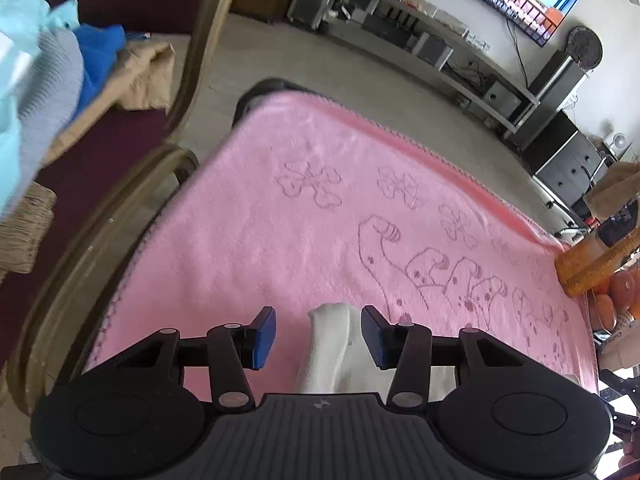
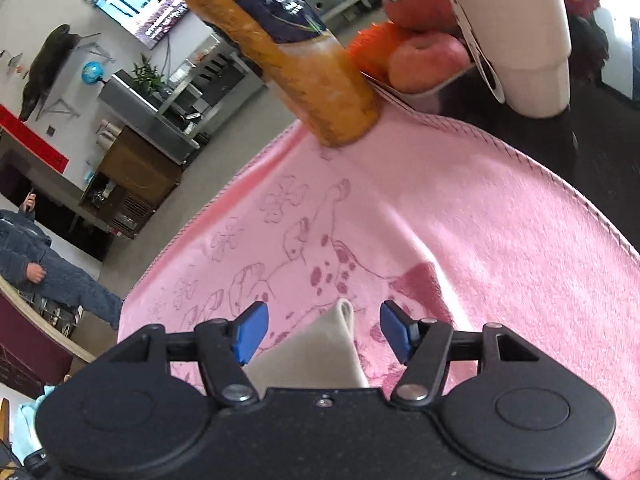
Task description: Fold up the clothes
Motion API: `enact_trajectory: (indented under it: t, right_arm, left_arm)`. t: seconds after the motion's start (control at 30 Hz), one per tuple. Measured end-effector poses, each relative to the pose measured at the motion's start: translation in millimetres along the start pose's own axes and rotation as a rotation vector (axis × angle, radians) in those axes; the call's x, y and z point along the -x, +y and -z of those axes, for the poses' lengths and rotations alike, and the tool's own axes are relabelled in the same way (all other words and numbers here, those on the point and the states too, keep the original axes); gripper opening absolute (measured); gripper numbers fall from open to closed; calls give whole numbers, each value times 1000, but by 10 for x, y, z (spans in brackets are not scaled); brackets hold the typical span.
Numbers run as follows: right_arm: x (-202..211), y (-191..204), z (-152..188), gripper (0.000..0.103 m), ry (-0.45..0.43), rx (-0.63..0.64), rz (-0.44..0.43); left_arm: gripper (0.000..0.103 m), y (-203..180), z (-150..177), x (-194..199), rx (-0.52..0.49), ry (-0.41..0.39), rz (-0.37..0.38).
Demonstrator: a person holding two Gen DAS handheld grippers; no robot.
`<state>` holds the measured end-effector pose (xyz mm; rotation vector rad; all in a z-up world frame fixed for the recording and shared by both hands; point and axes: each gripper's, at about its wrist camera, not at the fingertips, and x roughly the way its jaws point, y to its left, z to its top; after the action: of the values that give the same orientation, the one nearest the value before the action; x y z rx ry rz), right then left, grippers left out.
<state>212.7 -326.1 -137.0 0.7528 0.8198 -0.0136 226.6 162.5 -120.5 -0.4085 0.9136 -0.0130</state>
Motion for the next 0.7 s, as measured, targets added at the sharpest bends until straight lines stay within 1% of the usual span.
enact_trajectory:
  t: [0.03,0.07,0.1,0.2,0.23,0.37,0.4,0.43,0.47,0.5,0.53,0.57,0.6,0.63,0.67,0.7]
  right_arm:
    - [-6,-8,-1,58,4,-4,-5]
    - [-15,-22,-1,51,8,-8,-12]
    - [-27,-38,-1,48,11,-12,-11]
    - [-76,-100,-15,42,30,-27,9]
    - [-95,-119,-20,42,41,-34,10]
    - [-203,-186,-46,41,92,-68,-16]
    - [-239,-201,-50,38,102,-77,-22]
    - [-274,-213,-53,35,114,-88,-33]
    - [-304,-216,-54,28,123,-99,-48]
    - [-331,-216,-56,26,130,-111,-65]
    - [-357,-209,-54,26,132,-112,-72]
    - [-382,-198,-51,26,131,-106,-73]
    - [-407,-186,-48,25,129,-101,-75]
    - [-430,-174,-44,23,126,-91,-71]
    - [-449,-153,-38,11,119,-67,-56]
    - [-455,-113,-28,4,101,-21,-20]
  left_arm:
    - [44,4,-3,-34,2,11,6]
    - [43,8,-7,-68,5,22,12]
    - [42,14,-13,-99,6,32,23]
    - [36,7,-17,-182,8,63,61]
    - [33,0,-16,-209,8,73,73]
    - [32,-19,-31,-309,6,92,104]
    - [30,-6,-42,-350,20,96,115]
    - [25,8,-53,-390,34,101,125]
    - [22,37,-65,-432,58,104,136]
    - [21,67,-79,-465,84,104,145]
    - [17,97,-92,-491,108,100,146]
    - [13,108,-91,-510,116,96,138]
    - [12,118,-91,-529,124,93,131]
    - [12,96,-86,-535,106,81,86]
    - [11,74,-82,-541,89,70,41]
    - [11,43,-72,-537,59,57,-6]
